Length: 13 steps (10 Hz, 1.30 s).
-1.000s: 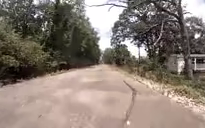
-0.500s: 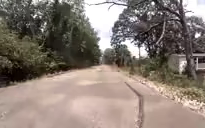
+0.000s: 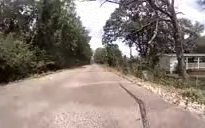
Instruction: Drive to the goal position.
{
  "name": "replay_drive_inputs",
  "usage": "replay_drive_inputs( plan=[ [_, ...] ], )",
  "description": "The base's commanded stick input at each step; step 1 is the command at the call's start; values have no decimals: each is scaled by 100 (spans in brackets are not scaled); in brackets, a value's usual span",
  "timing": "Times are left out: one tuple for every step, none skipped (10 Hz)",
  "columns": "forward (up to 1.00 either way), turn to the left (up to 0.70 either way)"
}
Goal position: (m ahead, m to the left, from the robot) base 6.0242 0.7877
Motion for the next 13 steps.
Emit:
replay_drive_inputs(
  plan=[
    [70,0],
    [70,0],
    [70,0],
    [70,0],
    [70,0],
    [70,0],
    [70,0],
    [70,0],
    [70,0],
    [70,0],
    [70,0],
    [70,0],
    [70,0]
  ],
)
